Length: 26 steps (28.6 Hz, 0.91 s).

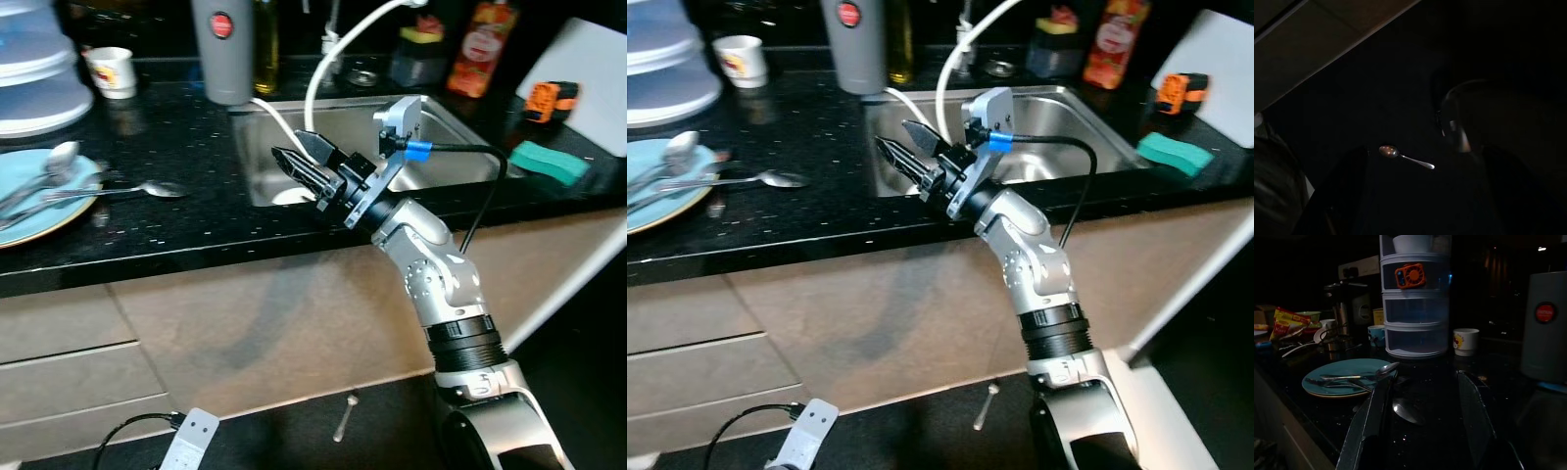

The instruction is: Kitchen organization

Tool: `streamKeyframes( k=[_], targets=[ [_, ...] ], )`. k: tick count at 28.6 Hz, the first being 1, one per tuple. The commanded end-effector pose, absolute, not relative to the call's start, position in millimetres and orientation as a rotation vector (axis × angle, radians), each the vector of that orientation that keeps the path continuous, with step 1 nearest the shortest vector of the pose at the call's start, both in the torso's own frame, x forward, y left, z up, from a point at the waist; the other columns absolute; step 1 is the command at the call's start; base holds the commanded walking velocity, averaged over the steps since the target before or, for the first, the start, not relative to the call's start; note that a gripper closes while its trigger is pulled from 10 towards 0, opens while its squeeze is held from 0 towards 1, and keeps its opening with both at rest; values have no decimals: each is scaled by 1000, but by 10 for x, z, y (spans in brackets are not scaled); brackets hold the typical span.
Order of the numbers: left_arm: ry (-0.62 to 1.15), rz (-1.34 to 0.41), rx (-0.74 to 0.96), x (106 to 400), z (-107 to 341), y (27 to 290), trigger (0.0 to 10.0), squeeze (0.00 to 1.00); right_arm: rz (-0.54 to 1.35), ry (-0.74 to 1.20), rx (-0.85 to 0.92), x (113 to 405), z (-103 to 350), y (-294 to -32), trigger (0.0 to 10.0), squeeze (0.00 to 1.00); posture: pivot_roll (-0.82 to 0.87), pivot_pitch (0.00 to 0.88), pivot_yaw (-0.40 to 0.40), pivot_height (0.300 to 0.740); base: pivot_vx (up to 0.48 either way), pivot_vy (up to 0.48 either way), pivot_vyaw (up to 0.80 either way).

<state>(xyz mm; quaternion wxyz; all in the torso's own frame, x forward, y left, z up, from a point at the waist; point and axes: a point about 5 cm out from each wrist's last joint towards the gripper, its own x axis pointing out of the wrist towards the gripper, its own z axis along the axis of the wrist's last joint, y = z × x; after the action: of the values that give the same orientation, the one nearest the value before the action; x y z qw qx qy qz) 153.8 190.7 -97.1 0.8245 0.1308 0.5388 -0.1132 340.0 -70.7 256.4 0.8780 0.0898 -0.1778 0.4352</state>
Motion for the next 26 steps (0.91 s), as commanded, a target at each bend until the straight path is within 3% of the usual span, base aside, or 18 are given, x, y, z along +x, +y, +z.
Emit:
streamKeyframes(
  k=[1, 26],
  targets=[
    [1160, -243, 283, 1521, -977, 1917, 10000, 0, 912, -354, 169, 3377, 2548, -688, 10000, 0, 13, 0, -47, 740, 0, 0, 794],
    [1163, -250, 289, 1536, -971, 1918, 10000, 0, 829, -305, 111, 3406, 2499, -699, 10000, 0, 9, 0, -39, 740, 0, 0, 794]
  ],
)
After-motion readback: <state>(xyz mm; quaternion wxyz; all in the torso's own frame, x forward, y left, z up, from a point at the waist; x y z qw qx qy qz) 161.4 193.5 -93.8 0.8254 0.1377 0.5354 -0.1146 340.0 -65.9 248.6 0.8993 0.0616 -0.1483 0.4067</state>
